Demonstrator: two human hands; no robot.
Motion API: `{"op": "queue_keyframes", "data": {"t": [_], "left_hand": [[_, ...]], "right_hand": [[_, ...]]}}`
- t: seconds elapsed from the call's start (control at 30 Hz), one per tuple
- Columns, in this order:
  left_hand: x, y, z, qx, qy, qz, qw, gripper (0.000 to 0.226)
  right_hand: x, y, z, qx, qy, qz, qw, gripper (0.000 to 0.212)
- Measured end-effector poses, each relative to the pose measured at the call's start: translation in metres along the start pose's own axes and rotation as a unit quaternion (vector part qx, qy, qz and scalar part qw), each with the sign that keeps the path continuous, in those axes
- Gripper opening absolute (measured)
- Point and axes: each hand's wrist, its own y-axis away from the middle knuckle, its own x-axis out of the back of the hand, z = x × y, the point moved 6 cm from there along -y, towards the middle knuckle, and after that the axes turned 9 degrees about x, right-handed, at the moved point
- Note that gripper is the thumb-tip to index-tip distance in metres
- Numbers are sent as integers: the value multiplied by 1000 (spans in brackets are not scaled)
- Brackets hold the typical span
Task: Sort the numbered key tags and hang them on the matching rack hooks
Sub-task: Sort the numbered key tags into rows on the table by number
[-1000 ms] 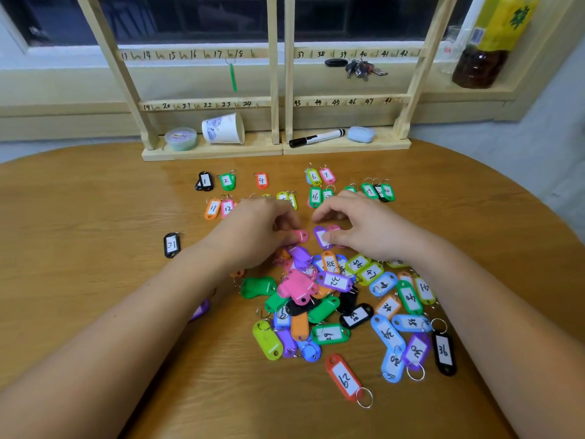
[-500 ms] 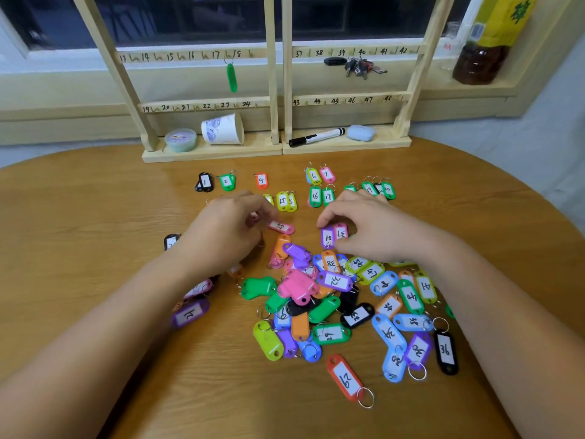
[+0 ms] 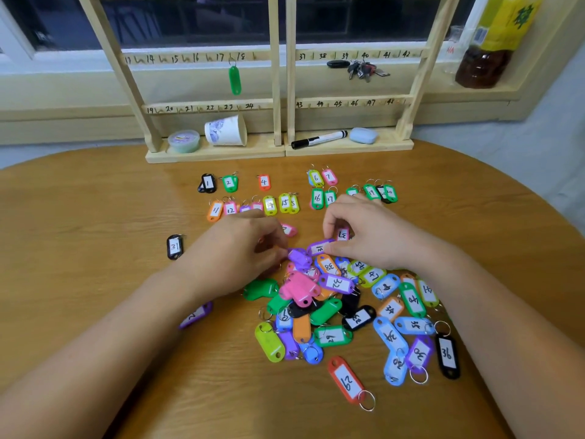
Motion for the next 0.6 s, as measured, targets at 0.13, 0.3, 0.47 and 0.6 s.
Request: {"op": "queue_keyframes", "data": {"t": [0.13,0.3,0.47,0.6], "left_hand": [[2,5,2,21,-10,-12,1000,16],[2,11,-2,82,37,-48,995,23],[3,14,-1,108,138,-54,983,34],[10,13,-1,98,163,-42,981,31]], "right_hand": [[2,4,2,-17,-101,55,993,19],[-3,9,11,-23,-230,116,966,18],[-2,10,16,-38,-285,162,944,10],[2,12,15,-44,-290,181,939,9]]}}
